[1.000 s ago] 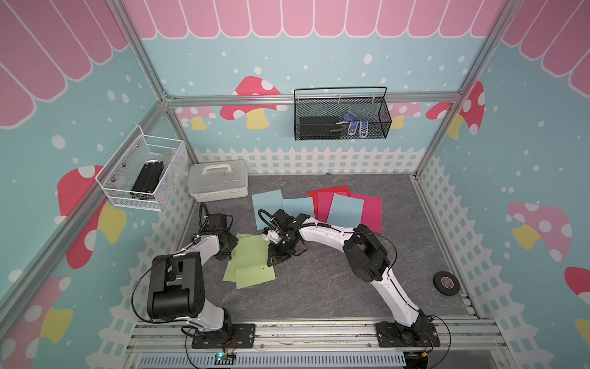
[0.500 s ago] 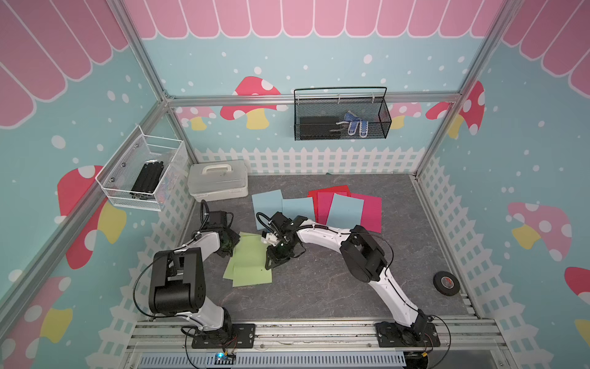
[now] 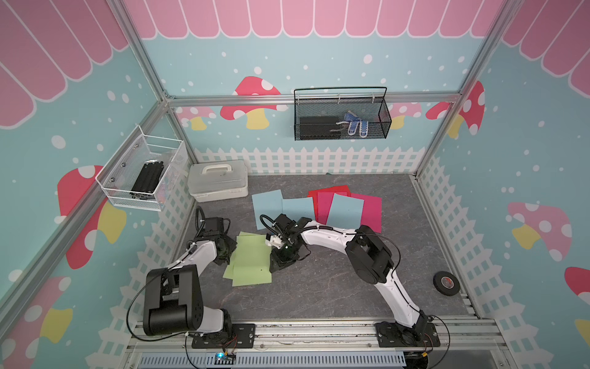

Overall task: Sort the scattered colored papers by color
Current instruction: Adjust the colored paper at the center of the board.

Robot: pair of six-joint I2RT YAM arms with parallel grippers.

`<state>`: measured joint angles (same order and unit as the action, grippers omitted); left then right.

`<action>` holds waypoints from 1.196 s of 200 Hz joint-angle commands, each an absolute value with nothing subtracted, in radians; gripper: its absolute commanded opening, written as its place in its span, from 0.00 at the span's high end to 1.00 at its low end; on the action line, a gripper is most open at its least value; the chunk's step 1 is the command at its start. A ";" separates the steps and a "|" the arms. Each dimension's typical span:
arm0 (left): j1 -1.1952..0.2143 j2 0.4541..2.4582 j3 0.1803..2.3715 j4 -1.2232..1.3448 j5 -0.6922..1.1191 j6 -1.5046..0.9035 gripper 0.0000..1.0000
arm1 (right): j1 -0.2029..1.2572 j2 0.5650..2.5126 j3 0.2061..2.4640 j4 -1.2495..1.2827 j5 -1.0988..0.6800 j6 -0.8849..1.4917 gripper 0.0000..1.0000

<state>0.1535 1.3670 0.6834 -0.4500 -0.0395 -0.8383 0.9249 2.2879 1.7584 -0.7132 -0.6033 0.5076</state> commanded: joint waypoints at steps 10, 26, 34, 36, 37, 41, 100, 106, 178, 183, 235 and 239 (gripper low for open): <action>0.166 1.225 0.662 -0.573 -0.139 -0.879 0.66 | 0.933 2.272 1.677 -0.717 -0.566 0.503 0.69; 0.169 1.176 0.638 -0.603 -0.151 -0.892 0.66 | 0.935 2.277 1.674 -0.710 -0.568 0.504 0.75; 0.169 1.160 0.624 -0.610 -0.154 -0.895 0.66 | 0.939 2.280 1.677 -0.710 -0.566 0.505 0.76; 0.170 1.156 0.620 -0.611 -0.154 -0.895 0.66 | 0.940 2.281 1.678 -0.711 -0.564 0.505 0.76; 0.169 1.155 0.618 -0.612 -0.155 -0.896 0.66 | 0.940 2.281 1.679 -0.711 -0.563 0.505 0.76; 0.171 1.150 0.612 -0.614 -0.157 -0.898 0.66 | 0.940 2.282 1.682 -0.710 -0.559 0.505 0.76; 0.174 1.178 0.561 -0.615 -0.196 -0.925 0.66 | 0.946 2.328 1.725 -0.749 -0.526 0.484 0.80; 0.175 1.174 0.556 -0.613 -0.197 -0.928 0.66 | 0.946 2.332 1.731 -0.751 -0.529 0.479 0.80; 0.199 1.193 0.554 -0.583 -0.197 -0.914 0.66 | 0.952 2.387 1.827 -0.759 -0.577 0.482 0.80; 0.198 1.201 0.554 -0.579 -0.196 -0.911 0.66 | 0.952 2.388 1.829 -0.760 -0.577 0.483 0.80; 0.198 1.269 0.528 -0.532 -0.130 -0.911 0.68 | 0.952 2.403 1.841 -0.755 -0.591 0.485 0.80; 0.201 1.268 0.524 -0.530 -0.128 -0.913 0.67 | 0.952 2.405 1.844 -0.755 -0.593 0.485 0.80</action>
<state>0.1921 1.2606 0.5476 -0.5629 -0.1528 -0.9085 0.9443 2.3463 1.8309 -0.7265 -0.6132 0.4942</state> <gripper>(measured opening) 0.326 0.197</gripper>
